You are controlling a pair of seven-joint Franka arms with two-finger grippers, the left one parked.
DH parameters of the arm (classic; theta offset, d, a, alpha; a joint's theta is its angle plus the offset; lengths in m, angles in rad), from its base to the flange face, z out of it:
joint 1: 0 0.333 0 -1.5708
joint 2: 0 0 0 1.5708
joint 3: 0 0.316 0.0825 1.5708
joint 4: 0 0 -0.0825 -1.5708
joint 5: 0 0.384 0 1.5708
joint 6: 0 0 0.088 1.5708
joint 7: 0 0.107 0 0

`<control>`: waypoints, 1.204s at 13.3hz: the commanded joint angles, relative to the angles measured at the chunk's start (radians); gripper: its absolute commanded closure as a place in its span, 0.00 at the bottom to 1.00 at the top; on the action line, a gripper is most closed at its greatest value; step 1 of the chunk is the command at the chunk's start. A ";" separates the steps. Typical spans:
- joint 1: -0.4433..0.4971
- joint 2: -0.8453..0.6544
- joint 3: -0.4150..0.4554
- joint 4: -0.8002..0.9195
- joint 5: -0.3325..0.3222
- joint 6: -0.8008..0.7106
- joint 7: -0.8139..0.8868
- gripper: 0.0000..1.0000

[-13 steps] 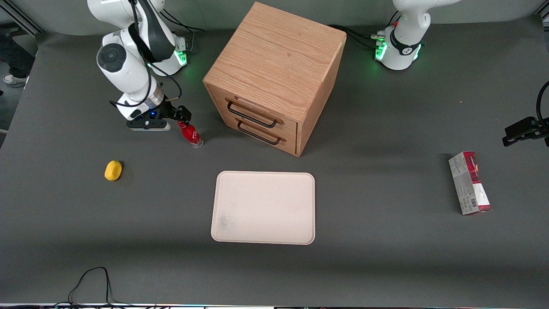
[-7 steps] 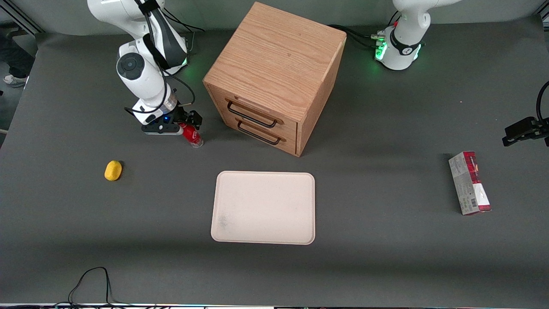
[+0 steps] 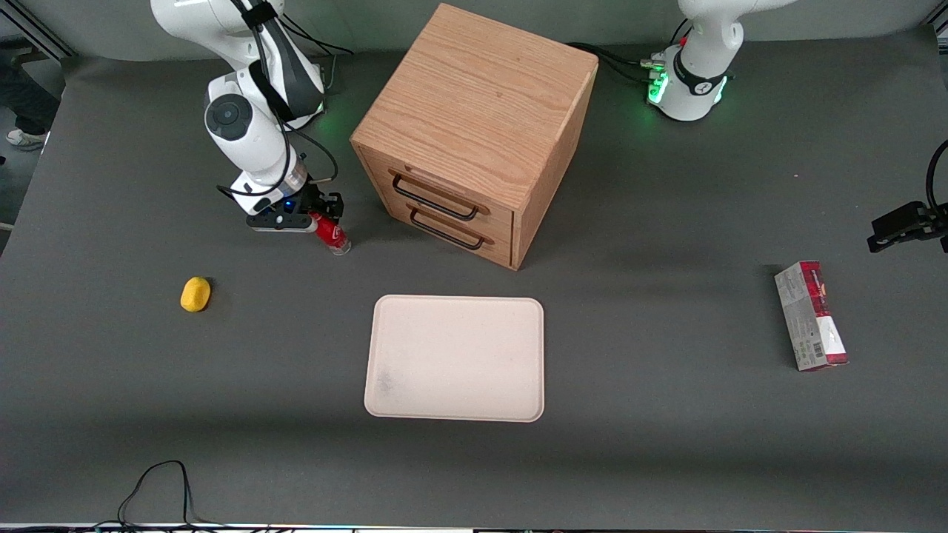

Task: Place coke bottle on tray
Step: 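Lower the right gripper and close it around the bottle's neck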

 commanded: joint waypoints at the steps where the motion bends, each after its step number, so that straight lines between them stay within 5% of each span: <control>1: -0.001 -0.003 -0.001 0.000 0.019 -0.019 -0.014 0.70; 3: -0.004 -0.005 -0.005 0.006 0.016 -0.025 -0.023 0.89; 5: -0.008 -0.003 -0.009 0.037 0.013 -0.042 -0.025 0.97; 10: -0.010 0.032 -0.015 0.341 0.008 -0.319 -0.025 1.00; 16: -0.017 0.292 -0.015 0.998 -0.050 -0.782 -0.025 1.00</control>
